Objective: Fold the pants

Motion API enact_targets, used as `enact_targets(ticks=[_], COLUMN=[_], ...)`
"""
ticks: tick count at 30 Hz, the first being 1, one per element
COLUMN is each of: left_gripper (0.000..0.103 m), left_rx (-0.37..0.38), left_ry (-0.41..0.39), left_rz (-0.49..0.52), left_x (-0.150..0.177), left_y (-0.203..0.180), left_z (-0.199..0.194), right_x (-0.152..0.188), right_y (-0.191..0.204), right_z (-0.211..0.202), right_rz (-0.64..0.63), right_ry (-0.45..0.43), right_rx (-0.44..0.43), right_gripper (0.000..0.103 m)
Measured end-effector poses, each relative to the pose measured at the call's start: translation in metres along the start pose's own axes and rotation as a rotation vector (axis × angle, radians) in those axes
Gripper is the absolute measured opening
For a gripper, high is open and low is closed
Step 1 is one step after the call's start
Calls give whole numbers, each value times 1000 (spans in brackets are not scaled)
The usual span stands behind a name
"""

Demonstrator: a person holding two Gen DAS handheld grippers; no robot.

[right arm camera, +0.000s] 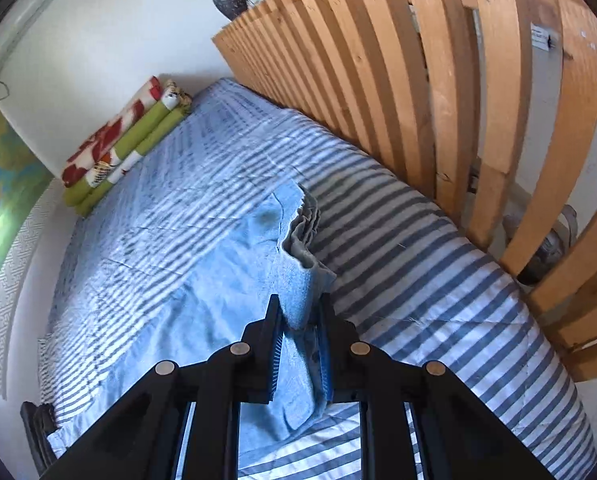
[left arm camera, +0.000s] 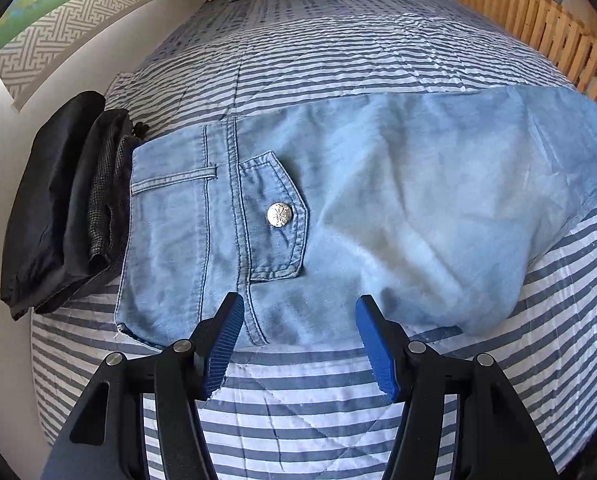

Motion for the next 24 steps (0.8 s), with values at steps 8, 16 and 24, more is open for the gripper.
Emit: enact_targets(ticks=[8, 16, 24], left_gripper=[62, 62, 62], left_rx=[-11, 31, 191], left_ry=[-73, -113, -201], left_rz=[-96, -255, -298], left_x=[2, 26, 38], left_y=[39, 98, 120], left_z=[-6, 29, 27], right_x=[17, 112, 354], right_y=[70, 286, 483], right_z=[-7, -53, -67], right_rz=[-51, -373, -694], right_ry=[-42, -54, 107], right_rx=[9, -174, -453], right_gripper=[15, 14, 14])
Point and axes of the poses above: each gripper's, at about its wrist camera, not at the fingertips, and z roughly the way its jaws point, y to its left, x to its underside, the point moved 6 cm from there along z, roughly the way its jaws point, and after that the axes turned 1 degree about y, right-handed, at the moved point
